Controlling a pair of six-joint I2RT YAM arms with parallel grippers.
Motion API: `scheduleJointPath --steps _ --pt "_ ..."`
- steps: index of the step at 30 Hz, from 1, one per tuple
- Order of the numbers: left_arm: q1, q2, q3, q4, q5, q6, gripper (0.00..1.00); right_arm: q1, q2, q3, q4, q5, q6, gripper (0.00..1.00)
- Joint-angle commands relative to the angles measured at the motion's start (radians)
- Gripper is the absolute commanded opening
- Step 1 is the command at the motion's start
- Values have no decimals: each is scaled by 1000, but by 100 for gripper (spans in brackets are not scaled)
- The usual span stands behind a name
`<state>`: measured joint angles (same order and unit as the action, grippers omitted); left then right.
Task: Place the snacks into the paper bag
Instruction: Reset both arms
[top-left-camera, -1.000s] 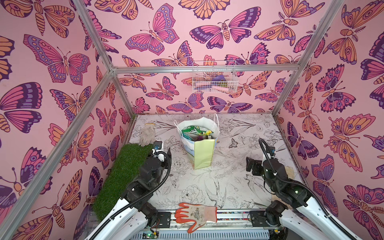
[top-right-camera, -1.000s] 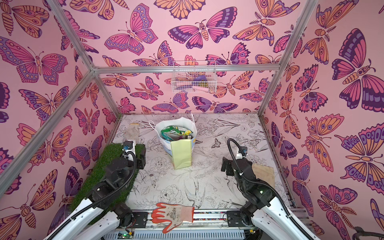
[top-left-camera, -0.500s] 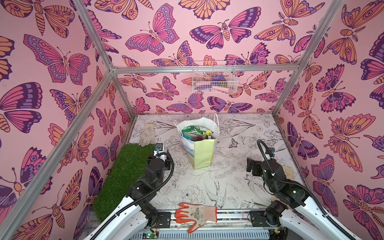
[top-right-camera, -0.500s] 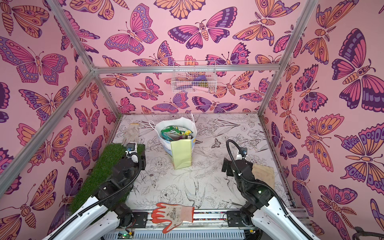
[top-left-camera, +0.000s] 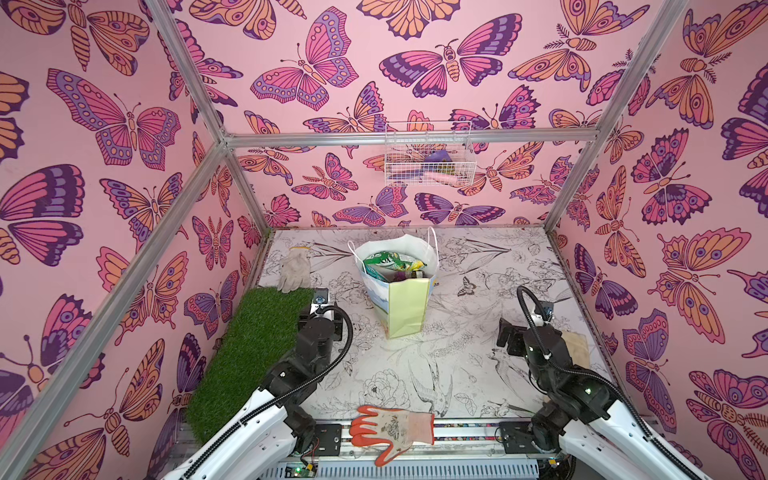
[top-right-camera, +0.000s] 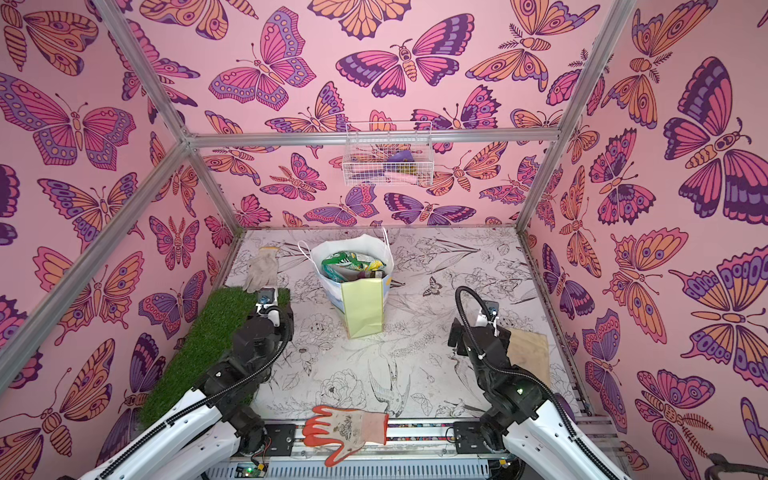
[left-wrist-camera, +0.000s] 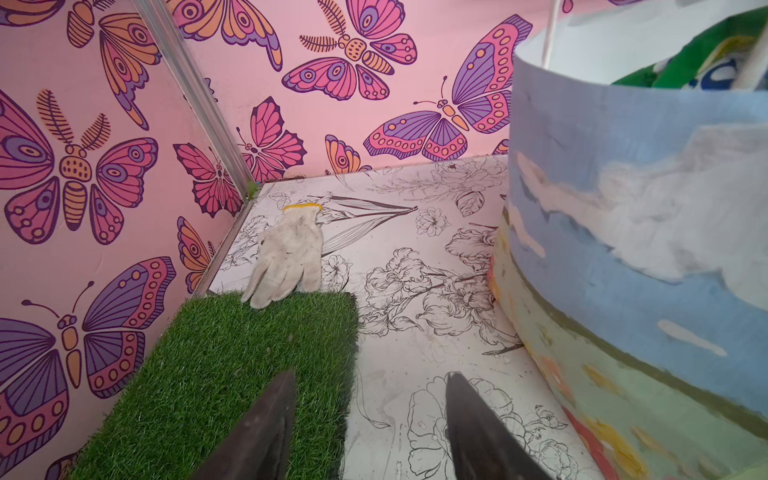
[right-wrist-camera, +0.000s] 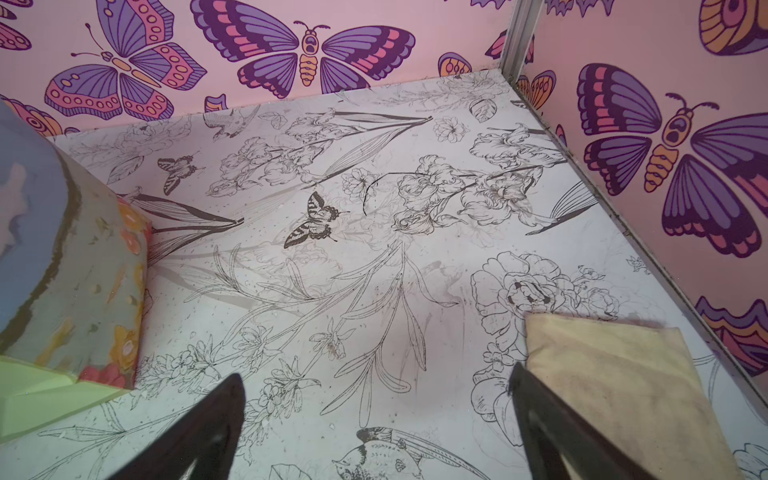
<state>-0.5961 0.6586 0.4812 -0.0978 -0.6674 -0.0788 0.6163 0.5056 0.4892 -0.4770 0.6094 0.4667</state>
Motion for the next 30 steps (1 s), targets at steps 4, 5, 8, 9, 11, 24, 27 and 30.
scheduleJointPath --steps 4,5,8,9,11,24,27,30 --pt "4 13 -28 34 -56 2 60 -6 -11 -19 17 118 -13 98" --pt "4 14 -30 36 -62 0 60 -6 -17 -23 17 145 -11 98" --pt "7 18 -38 42 -77 0 60 -6 -42 -44 25 203 -22 99" --pt "7 19 -42 47 -81 1 60 -6 -50 -51 29 222 -25 99" --pt "10 21 -50 51 -87 0 60 -6 -67 -64 36 251 -34 99" --pt "19 53 -93 92 -135 -9 59 -7 -13 -120 154 403 -59 99" --pt "23 65 -103 100 -139 -12 59 -6 44 -118 214 447 -90 99" --pt "26 76 -107 101 -142 -12 59 -6 101 -115 278 480 -126 99"
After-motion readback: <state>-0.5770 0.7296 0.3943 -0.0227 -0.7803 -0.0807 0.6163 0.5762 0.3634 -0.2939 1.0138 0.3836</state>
